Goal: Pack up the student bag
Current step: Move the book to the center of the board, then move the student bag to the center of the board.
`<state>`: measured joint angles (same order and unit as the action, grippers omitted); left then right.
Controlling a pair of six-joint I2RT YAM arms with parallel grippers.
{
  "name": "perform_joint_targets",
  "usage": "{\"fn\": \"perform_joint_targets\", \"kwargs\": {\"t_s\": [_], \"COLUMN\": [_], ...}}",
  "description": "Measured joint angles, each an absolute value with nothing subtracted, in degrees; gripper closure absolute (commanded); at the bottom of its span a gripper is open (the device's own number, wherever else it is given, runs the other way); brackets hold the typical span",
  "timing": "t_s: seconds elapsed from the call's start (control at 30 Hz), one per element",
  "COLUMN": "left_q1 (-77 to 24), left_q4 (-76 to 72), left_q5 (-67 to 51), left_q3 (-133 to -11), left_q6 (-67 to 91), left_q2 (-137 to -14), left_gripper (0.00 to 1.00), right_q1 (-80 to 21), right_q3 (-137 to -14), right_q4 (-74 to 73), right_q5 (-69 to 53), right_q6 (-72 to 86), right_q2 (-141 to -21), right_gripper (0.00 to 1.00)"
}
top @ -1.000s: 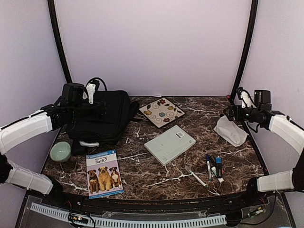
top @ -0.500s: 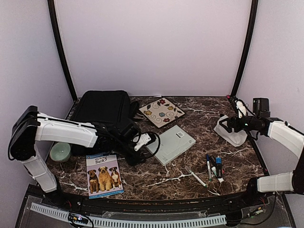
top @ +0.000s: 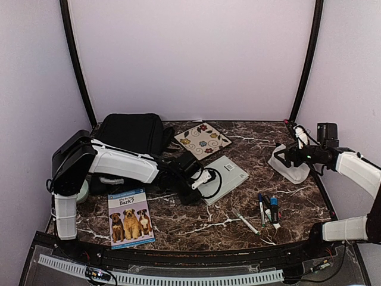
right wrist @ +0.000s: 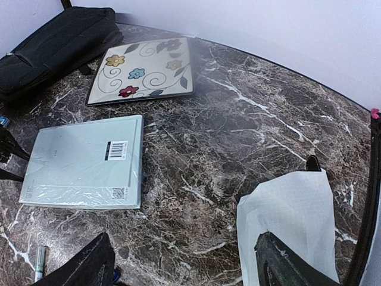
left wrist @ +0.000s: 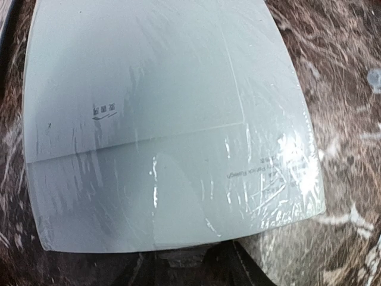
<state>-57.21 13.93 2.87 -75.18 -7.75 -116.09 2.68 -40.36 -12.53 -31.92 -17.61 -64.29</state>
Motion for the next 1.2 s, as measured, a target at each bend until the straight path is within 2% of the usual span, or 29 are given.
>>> {"fn": "perform_joint_targets", "kwargs": {"t_s": [0.23,0.47,0.6,0.7,0.8,1.0,1.1,1.2], "left_q1": [-57.3,-57.3,-57.3,-57.3,-57.3,-56.6,-54.1,-49.2], "left_q4": [10.5,10.2,10.7,13.0,14.4,22.5,26.7,30.7], "left_q5": [3.5,3.5,2.3,1.2,1.0,4.5,6.6,9.6], "left_q3": [-87.8,-106.3,-115.4,-116.6,-111.4,-96.3,-95.4,-95.4], "left_q6": [-9.0,-8.1,-5.7,-4.7,-5.4,-8.2,-8.2,-6.5], "left_q2": [-125.9,-138.3,-144.1,-144.3,-140.3,-121.8,-113.2,-107.0], "left_gripper": [0.57,0.56,0.48,0.40,0.33,0.27,0.26,0.19], "right_q1": [2.7,2.7,2.7,2.7,2.7,1.9,1.0,0.4], "right_q3": [-40.4,-40.4,-40.2,-40.1,-40.1,-40.1,-40.1,-40.1], "right_q4": [-12.5,-12.5,-12.5,-12.5,-12.5,-12.5,-12.5,-12.6], "right_q5": [-32.2,-31.9,-31.9,-31.9,-31.9,-31.9,-31.9,-31.9], "right_q6": [-18.2,-18.6,-19.1,-19.2,-19.2,-19.3,-19.4,-19.6], "right_q2": [-65.5,-66.0,-66.0,-66.0,-66.1,-67.8,-68.4,-68.5], "right_gripper": [0.18,0.18,0.18,0.18,0.18,0.18,0.18,0.18]}}
